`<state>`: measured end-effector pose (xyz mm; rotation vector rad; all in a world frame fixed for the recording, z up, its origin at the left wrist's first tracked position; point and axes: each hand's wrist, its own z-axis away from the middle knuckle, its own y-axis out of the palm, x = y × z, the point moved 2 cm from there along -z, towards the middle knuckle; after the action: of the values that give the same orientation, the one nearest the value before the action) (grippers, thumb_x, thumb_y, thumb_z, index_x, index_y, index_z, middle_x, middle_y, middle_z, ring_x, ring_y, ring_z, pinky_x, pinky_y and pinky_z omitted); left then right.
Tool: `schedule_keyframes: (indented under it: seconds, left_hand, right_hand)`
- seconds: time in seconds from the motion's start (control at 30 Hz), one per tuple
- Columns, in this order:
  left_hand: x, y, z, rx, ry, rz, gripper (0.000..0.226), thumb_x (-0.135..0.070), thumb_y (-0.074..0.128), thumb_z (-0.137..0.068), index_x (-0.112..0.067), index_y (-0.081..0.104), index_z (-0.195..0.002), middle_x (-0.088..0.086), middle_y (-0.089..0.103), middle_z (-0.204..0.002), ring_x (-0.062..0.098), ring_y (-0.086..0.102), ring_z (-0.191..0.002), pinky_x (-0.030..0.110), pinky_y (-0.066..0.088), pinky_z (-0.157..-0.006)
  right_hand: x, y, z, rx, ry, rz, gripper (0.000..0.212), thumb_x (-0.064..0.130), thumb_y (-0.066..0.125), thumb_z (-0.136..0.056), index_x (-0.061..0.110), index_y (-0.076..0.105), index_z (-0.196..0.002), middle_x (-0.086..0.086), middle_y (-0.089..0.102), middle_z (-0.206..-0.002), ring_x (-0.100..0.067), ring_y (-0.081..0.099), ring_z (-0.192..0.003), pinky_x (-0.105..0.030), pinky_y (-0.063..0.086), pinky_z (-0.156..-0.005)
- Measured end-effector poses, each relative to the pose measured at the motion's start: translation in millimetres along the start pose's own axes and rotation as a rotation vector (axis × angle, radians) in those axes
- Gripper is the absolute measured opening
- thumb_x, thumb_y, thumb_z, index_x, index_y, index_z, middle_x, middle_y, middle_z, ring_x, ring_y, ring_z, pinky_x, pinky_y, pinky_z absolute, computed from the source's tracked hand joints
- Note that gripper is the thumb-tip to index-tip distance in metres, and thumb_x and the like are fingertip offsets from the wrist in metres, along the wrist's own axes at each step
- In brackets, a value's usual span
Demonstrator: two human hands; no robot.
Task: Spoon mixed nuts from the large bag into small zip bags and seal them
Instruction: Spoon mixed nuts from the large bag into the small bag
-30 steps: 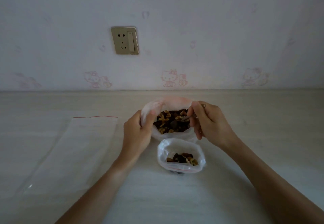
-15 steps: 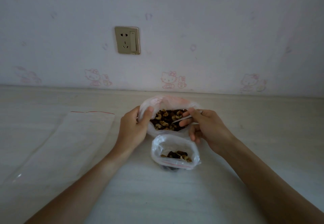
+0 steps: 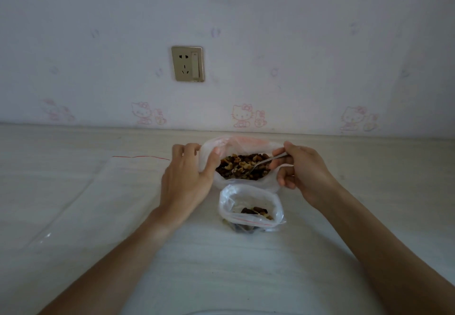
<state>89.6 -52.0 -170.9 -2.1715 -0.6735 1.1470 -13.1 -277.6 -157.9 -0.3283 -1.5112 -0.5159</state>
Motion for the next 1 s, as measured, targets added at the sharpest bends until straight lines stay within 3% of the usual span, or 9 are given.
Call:
schedule_keyframes:
  seconds: [0.07,0.13,0.2,0.27,0.43,0.6,0.7,0.83,1.0]
  left_hand:
    - [-3.2,-12.0,0.3,-0.082,0.046,0.032,0.047,-0.063,0.050,-0.097,-0.022,0.056,-0.120,-0.007,0.053,-0.120,0.019,0.064,-0.083,0.036,0.047,-0.077]
    - [-6.4,-23.5,2.6,-0.115,0.107,0.091,0.029,-0.051,0.060,-0.097,-0.023,0.059,-0.103,-0.012,0.060,-0.100,0.009,0.060,-0.076,0.028,0.045,-0.069]
    - [-7.9,-30.5,8.1,-0.049,0.152,0.212,0.022,-0.041,0.066,-0.097,-0.025,0.061,-0.082,-0.011,0.062,-0.072,0.004,0.058,-0.064,0.016,0.041,-0.060]
    - [-7.4,-32.6,18.3,0.086,0.155,0.343,0.031,-0.037,0.068,-0.097,-0.023,0.064,-0.071,-0.003,0.060,-0.060,0.004,0.051,-0.053,0.014,0.038,-0.055]
    - [-11.4,-37.0,36.4,0.344,0.011,0.462,0.048,-0.061,0.057,-0.091,-0.018,0.074,-0.080,-0.003,0.070,-0.068,0.012,0.062,-0.049,0.016,0.047,-0.054]
    - [-16.1,-31.6,42.2,0.508,-0.043,0.497,0.024,-0.047,0.068,-0.096,-0.029,0.075,-0.081,-0.006,0.070,-0.066,0.012,0.066,-0.054,0.012,0.040,-0.047]
    - [-18.2,-23.5,45.2,0.526,-0.107,0.531,0.017,-0.038,0.069,-0.098,-0.031,0.075,-0.083,-0.003,0.073,-0.069,0.013,0.067,-0.054,0.018,0.040,-0.043]
    - [-18.5,-18.9,45.6,0.520,-0.227,0.611,0.020,-0.029,0.070,-0.097,-0.019,0.076,-0.080,0.001,0.070,-0.060,0.012,0.064,-0.049,0.019,0.041,-0.040]
    - [-15.1,-13.2,48.9,0.462,-0.272,0.584,0.018,-0.027,0.070,-0.097,-0.013,0.073,-0.087,-0.001,0.064,-0.053,0.011,0.058,-0.041,0.020,0.039,-0.037]
  right_hand:
    - [3.5,-1.3,0.7,-0.011,-0.013,0.000,0.038,0.027,0.039,-0.111,0.000,0.062,-0.100,-0.014,0.067,-0.065,-0.025,0.051,-0.037,-0.023,0.030,-0.033]
    - [7.6,-3.7,1.6,-0.016,-0.026,-0.008,0.037,0.026,0.039,-0.111,0.001,0.062,-0.097,-0.014,0.066,-0.064,-0.025,0.051,-0.037,-0.024,0.029,-0.033]
    - [12.7,-6.6,2.6,-0.003,-0.041,-0.016,0.037,0.027,0.039,-0.110,0.001,0.062,-0.095,-0.013,0.065,-0.062,-0.026,0.051,-0.037,-0.024,0.029,-0.033]
    - [18.2,-8.5,4.7,0.031,-0.050,-0.008,0.038,0.027,0.041,-0.110,0.002,0.063,-0.093,-0.014,0.064,-0.063,-0.026,0.052,-0.038,-0.024,0.029,-0.034]
    - [29.5,-14.1,13.3,0.138,-0.047,0.033,0.037,0.028,0.043,-0.109,0.004,0.064,-0.092,-0.014,0.063,-0.065,-0.026,0.053,-0.039,-0.023,0.031,-0.035]
    - [36.7,-21.2,18.7,0.226,-0.036,0.064,0.037,0.028,0.044,-0.108,0.005,0.065,-0.088,-0.014,0.060,-0.064,-0.025,0.052,-0.037,-0.022,0.030,-0.035]
    - [40.6,-21.5,22.8,0.341,-0.079,0.145,0.039,0.030,0.044,-0.109,0.006,0.066,-0.088,-0.016,0.059,-0.065,-0.027,0.054,-0.040,-0.023,0.032,-0.036]
    - [46.4,-17.7,32.3,0.494,-0.215,0.308,0.040,0.039,0.047,-0.107,0.007,0.067,-0.091,-0.018,0.061,-0.069,-0.032,0.059,-0.047,-0.026,0.037,-0.039]
    - [54.5,-18.8,39.2,0.544,-0.361,0.465,0.040,0.040,0.043,-0.108,0.009,0.065,-0.094,-0.018,0.066,-0.074,-0.038,0.068,-0.057,-0.031,0.042,-0.042]
